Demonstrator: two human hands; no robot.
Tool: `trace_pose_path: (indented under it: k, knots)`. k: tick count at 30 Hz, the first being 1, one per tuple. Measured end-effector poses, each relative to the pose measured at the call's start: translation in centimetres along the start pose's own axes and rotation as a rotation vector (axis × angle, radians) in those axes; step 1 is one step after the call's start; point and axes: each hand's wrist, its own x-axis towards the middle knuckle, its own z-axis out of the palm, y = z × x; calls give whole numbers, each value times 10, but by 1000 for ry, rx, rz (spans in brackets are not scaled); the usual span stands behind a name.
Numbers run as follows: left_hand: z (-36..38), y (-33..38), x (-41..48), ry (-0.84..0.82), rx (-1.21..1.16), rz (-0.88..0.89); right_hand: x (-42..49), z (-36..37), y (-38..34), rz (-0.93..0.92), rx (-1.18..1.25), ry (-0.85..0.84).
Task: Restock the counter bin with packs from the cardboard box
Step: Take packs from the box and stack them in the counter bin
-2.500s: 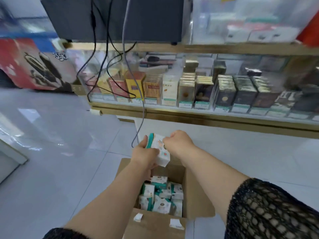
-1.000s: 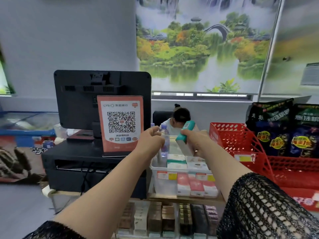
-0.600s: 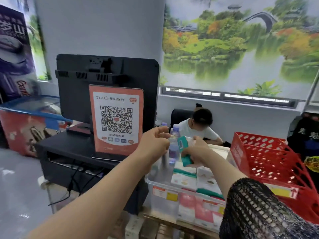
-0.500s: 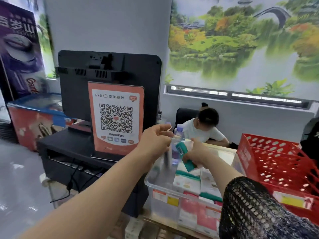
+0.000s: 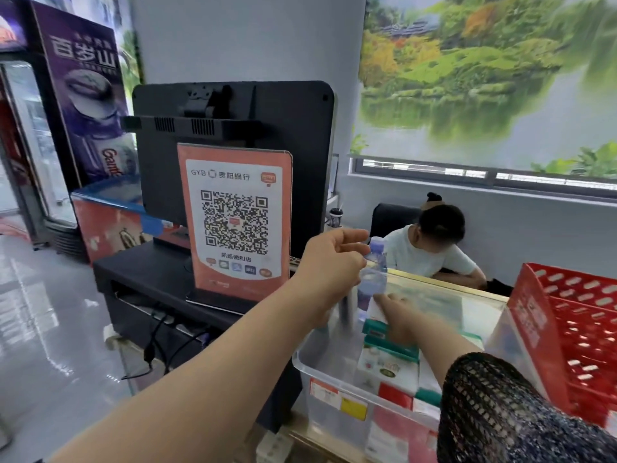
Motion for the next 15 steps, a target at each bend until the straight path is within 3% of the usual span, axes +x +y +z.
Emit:
trace_pose_path:
  k: [7,15]
  knots:
    - [-5,0,0,11,2,-5,1,5,-3,-55,-188,64]
    - [-7,2,-1,2,2,-23,-2,8,-1,-19,-192,76]
